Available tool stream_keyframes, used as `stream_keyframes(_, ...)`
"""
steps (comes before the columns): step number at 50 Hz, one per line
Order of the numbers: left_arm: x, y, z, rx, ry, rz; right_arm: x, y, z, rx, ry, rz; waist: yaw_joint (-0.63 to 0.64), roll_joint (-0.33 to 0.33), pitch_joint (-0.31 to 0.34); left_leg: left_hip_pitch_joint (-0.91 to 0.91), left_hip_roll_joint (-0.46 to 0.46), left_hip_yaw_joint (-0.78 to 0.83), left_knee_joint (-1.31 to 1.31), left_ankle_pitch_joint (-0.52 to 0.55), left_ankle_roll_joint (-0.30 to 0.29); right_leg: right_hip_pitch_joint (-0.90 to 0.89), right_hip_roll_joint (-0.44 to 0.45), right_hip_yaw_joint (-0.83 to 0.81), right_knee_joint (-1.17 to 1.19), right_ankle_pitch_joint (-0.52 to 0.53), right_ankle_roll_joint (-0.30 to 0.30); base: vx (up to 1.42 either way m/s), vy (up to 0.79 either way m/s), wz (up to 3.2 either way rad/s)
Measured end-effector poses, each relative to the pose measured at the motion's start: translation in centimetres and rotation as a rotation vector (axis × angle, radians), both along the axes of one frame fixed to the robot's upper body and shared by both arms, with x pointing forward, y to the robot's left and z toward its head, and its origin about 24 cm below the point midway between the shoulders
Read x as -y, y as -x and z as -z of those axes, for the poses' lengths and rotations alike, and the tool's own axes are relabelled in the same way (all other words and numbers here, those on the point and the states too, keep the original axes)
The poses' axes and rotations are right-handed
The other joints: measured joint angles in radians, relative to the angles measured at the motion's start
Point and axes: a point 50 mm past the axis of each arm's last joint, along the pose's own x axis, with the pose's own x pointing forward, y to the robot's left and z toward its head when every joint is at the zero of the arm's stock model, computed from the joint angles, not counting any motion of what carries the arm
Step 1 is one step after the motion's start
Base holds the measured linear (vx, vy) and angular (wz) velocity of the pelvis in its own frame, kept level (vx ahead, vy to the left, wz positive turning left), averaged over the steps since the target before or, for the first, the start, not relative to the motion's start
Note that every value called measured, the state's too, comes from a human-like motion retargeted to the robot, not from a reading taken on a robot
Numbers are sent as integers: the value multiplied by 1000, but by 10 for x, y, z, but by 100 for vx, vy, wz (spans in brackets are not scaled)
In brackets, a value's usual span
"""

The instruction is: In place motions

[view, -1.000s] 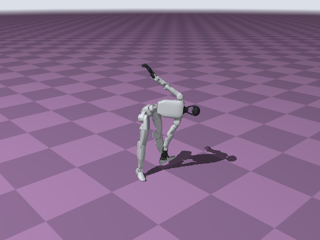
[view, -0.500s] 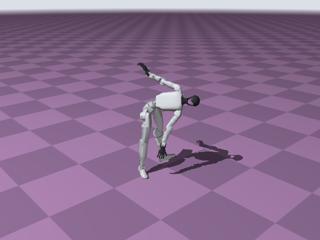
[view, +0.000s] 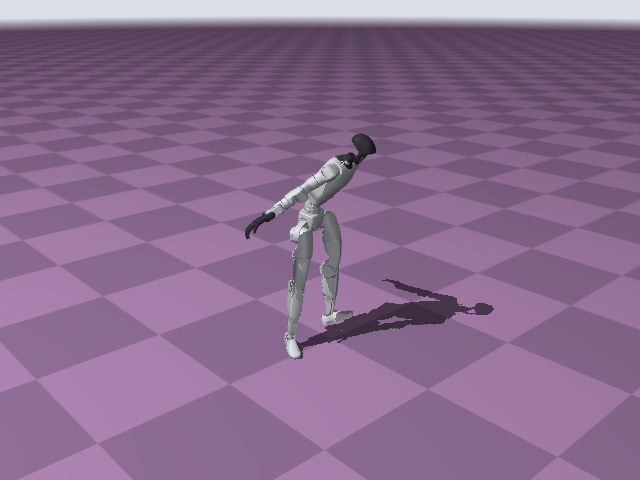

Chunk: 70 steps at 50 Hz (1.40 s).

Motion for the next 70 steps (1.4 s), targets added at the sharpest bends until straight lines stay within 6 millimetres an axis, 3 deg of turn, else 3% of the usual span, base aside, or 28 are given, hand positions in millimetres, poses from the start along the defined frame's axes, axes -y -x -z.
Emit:
stream_keyframes(4, 18, -24, 16, 113, 49, -20, -48, -4, 23, -24, -186, 67, -57, -40, -19, 146, 4, 39, -27, -19, -12, 93, 5, 32, 7, -14, 19, 6, 18, -86)
stream_keyframes(8, 54, -38, 39, 184, 174, -33, -93, -14, 39, -6, -418, -37, -106, -39, -72, 260, 1, 76, -58, -27, -27, 149, 17, 77, 11, -29, 29, 12, 24, -94)
stream_keyframes(10, 75, -38, 50, 184, 245, -19, -112, -17, 44, 19, -515, -119, -125, -28, -107, 308, 0, 98, -72, -29, -37, 166, 27, 104, 13, -38, 32, 6, 17, -100)
stream_keyframes(13, 109, -22, 63, 111, 377, 41, -132, -13, 47, 3, -608, -217, -140, 9, -176, 363, 7, 121, -79, -30, -56, 183, 49, 151, 19, -54, 31, 33, 18, -94)
stream_keyframes(15, 136, 1, 69, 45, 485, 53, -141, -8, 47, -36, -658, -310, -179, 31, -235, 392, 19, 137, -74, -28, -69, 195, 69, 185, 22, -66, 27, 45, 16, -76)
stream_keyframes(19, 191, 24, 77, -27, 705, 86, -140, -20, 48, -70, -691, -531, -262, 90, -295, 424, 49, 148, -58, -20, -93, 210, 103, 232, 32, -92, 25, 20, 13, -34)
stream_keyframes(22, 218, 26, 80, -29, 803, 94, -133, -37, 49, -135, -640, -717, -299, 126, -307, 453, 69, 155, -57, -10, -106, 230, 125, 254, 39, -112, 23, 11, 6, -11)
stream_keyframes(25, 231, 16, 83, 13, 864, 104, -121, -57, 47, -214, -546, -926, -317, 153, -311, 483, 82, 157, -68, 2, -113, 249, 142, 265, 43, -131, 23, 8, 0, 5)
stream_keyframes(28, 229, 3, 85, 44, 897, 164, -110, -69, 44, -290, -476, -1087, -306, 172, -332, 498, 94, 153, -80, 17, -118, 263, 157, 262, 43, -149, 22, 9, -12, 24)
stream_keyframes(32, 212, -16, 86, 61, 887, 306, -101, -77, 42, -350, -426, -1216, -259, 191, -386, 499, 117, 153, -86, 46, -129, 271, 178, 256, 40, -175, 21, 14, -21, 30)
stream_keyframes(38, 184, -47, 83, 68, 812, 493, -106, -94, 41, -299, -443, -1303, -205, 192, -454, 465, 150, 138, -72, 107, -129, 277, 208, 241, 28, -213, 18, 8, -21, 39)
stream_keyframes(45, 184, -73, 83, 108, 844, 555, -116, -119, 39, -182, -451, -1349, -192, 175, -442, 440, 162, 134, -35, 170, -126, 306, 218, 213, 33, -244, 21, -2, -15, 40)
stream_keyframes(49, 175, -79, 80, 126, 732, 580, -114, -114, 39, -204, -463, -1369, -171, 163, -438, 396, 170, 114, 17, 203, -131, 313, 213, 191, 36, -259, 24, 1, -9, 45)
stream_keyframes(55, 165, -63, 79, 75, 617, 517, -108, -85, 42, -312, -520, -1358, -119, 145, -425, 350, 161, 79, 55, 247, -134, 318, 197, 163, 48, -271, 28, -1, -4, 32)
stream_keyframes(59, 166, -37, 80, 23, 655, 421, -106, -58, 44, -397, -584, -1326, -107, 144, -426, 334, 157, 70, 56, 245, -141, 325, 190, 137, 50, -276, 36, 3, 2, 41)
stream_keyframes(64, 176, -1, 79, -44, 757, 274, -105, -28, 43, -488, -658, -1281, -101, 152, -435, 331, 150, 75, 31, 207, -150, 333, 191, 112, 45, -276, 48, 7, 8, 33)
stream_keyframes(70, 193, 29, 77, -74, 866, 164, -108, -10, 42, -520, -696, -1247, -86, 157, -447, 345, 126, 133, -11, 116, -155, 337, 183, 86, 40, -266, 63, 9, 13, 19)
